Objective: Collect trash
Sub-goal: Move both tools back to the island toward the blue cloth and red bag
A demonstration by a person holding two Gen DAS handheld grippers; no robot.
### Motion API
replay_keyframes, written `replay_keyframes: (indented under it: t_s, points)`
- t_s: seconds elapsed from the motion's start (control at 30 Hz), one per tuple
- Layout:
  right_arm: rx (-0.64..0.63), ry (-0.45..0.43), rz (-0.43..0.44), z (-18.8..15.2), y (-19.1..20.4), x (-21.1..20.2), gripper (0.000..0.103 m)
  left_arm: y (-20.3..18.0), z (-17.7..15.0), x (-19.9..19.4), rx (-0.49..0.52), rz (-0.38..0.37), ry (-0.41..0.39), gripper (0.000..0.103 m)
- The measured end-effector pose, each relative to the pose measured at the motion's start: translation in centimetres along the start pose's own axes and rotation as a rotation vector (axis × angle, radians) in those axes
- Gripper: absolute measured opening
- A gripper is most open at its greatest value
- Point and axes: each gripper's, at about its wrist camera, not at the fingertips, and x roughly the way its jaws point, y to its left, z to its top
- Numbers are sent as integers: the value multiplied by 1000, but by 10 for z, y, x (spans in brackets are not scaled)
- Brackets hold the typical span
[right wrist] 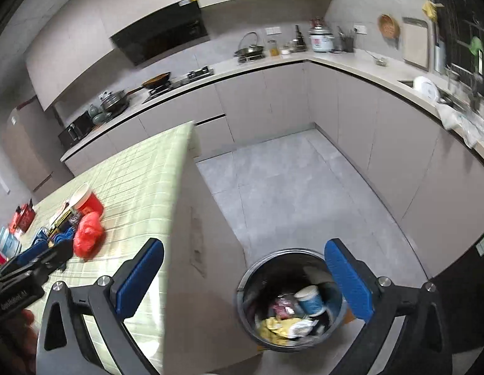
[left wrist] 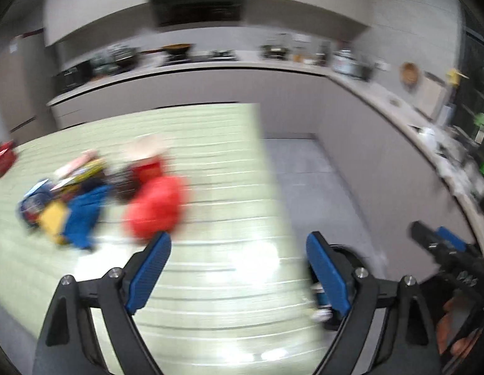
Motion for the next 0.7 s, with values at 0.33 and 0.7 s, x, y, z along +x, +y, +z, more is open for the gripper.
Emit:
replay_keyframes:
  t_s: [0.33,0.7]
  points:
    - [-105,156,142,-42,194,81,103,181,-10,53,-90,172,60,89]
    - [-107,171,133,-36,270,152,103,194,16,107,-42,115,83,89]
